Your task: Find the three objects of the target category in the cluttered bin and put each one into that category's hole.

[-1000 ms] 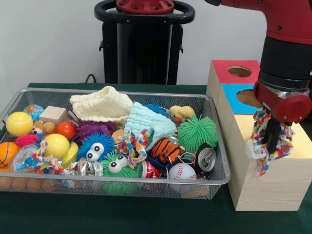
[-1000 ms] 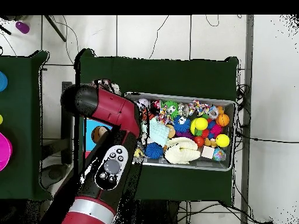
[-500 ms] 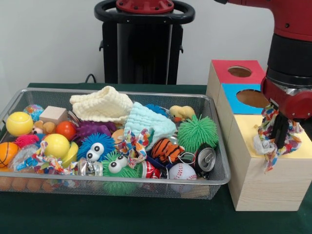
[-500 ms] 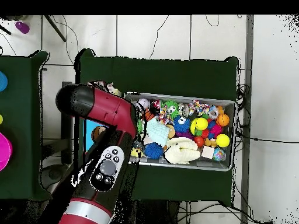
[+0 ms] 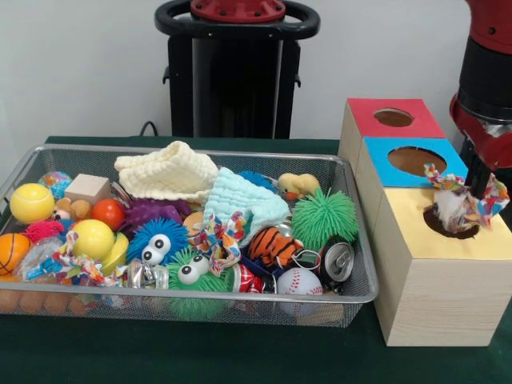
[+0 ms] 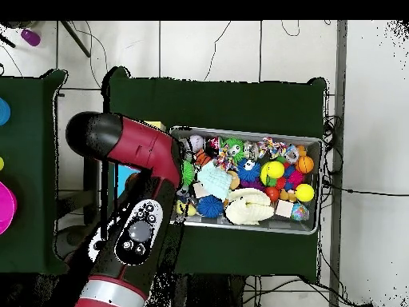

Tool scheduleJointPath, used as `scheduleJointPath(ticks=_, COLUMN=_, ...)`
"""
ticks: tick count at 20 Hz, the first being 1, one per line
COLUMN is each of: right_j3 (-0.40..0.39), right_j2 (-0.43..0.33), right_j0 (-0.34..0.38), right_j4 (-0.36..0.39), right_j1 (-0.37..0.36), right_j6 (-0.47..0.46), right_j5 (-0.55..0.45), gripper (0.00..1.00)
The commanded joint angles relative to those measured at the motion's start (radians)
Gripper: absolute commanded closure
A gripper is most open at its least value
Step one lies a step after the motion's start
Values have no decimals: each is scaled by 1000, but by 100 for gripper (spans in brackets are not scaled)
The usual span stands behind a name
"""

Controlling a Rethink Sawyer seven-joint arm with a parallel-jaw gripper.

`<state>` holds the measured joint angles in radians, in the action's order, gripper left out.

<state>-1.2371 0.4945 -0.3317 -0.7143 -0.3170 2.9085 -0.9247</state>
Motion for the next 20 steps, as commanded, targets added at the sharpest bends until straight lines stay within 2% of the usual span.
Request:
scheduleJointPath(ticks=1, right_j3=-83, right_j2=-65, right_j0=-14, right_j4=2, right_j1=7, right_j6=264, right_j5=-56, gripper=100)
scheduleJointPath(ticks=11, right_j3=-161, right_j2=-97, right_j0=-6, right_j4=22, right_j1=36, right_j6=110, right_j5=183, gripper=100)
scheduleJointPath(ticks=14, right_j3=-158, right_j2=-91, right_j0=-1, right_j4=59, right_j1=53, right_j6=64, right_j5=250, gripper=100)
scheduleJointPath(ticks=16, right_j3=-149, right_j2=-82, right_j0=6, right_j4=84, right_j1=65, right_j6=37, right_j5=280, gripper=100)
scheduleJointPath(ticks=20, right_j3=-125, right_j2=-79, right_j0=28, right_j4=122, right_j1=72, right_j6=-8, right_j5=279, gripper=100)
